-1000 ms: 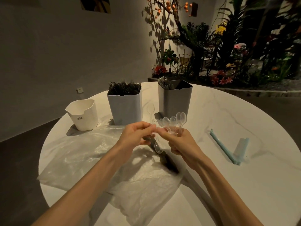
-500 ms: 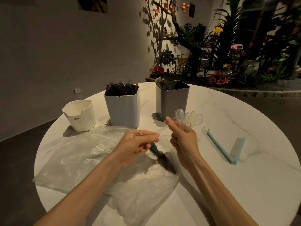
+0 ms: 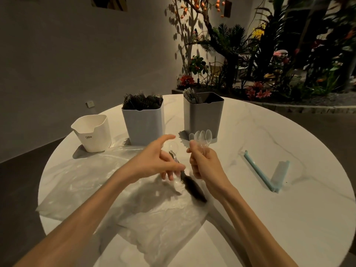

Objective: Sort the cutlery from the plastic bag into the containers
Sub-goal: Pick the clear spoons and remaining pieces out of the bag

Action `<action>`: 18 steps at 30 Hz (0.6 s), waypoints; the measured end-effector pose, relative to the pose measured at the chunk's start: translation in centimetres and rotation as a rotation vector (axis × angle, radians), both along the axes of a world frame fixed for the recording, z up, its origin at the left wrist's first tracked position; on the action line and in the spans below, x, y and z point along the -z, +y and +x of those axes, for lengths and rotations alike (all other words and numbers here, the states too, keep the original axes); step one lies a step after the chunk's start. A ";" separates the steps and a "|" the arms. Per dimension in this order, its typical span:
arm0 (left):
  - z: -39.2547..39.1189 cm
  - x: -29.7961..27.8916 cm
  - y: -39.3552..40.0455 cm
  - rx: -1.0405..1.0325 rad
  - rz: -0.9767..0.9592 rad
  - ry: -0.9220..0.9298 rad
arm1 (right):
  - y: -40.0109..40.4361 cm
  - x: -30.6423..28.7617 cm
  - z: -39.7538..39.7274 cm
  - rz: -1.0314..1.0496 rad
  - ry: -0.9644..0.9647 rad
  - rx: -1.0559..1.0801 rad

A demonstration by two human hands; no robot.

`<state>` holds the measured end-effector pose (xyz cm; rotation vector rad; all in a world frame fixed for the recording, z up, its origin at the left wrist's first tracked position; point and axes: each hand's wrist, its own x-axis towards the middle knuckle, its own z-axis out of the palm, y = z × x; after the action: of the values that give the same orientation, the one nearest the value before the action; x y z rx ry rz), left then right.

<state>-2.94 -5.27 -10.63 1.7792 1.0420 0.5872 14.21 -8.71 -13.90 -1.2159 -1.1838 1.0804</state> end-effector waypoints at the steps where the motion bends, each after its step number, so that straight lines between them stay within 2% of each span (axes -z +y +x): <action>1: 0.1 -0.2 0.1 0.022 0.030 0.004 | -0.1 -0.1 -0.2 0.011 -0.034 -0.025; 4: 0.3 -0.6 0.4 0.085 0.096 0.066 | -0.9 -0.4 -0.9 0.057 -0.090 -0.140; 6: 0.1 -0.9 0.6 0.104 0.128 0.148 | -0.7 -0.5 -0.9 0.078 -0.071 -0.025; 9: -1.1 -0.4 1.5 0.010 0.251 0.203 | 0.3 -0.4 0.3 -0.009 0.087 0.177; 11: -2.0 0.8 2.0 -0.028 0.335 0.376 | 0.8 -0.3 0.8 -0.076 0.146 0.183; 13: -2.4 2.5 2.1 0.033 0.353 0.575 | 0.9 -0.3 0.9 -0.117 0.120 0.153; 14: -2.4 3.2 2.2 0.054 0.339 0.604 | 1.0 -0.3 0.8 -0.129 0.104 0.131; 16: -2.5 3.9 2.3 0.047 0.318 0.555 | 0.8 -0.4 0.7 -0.118 0.115 0.087; 18: -2.5 3.6 2.3 -0.006 0.276 0.414 | 0.7 -0.3 0.9 -0.070 0.227 0.043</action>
<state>-5.42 -2.97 -14.27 2.2019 1.2926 0.3860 15.14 -7.99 -13.59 -1.1334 -0.9487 1.2018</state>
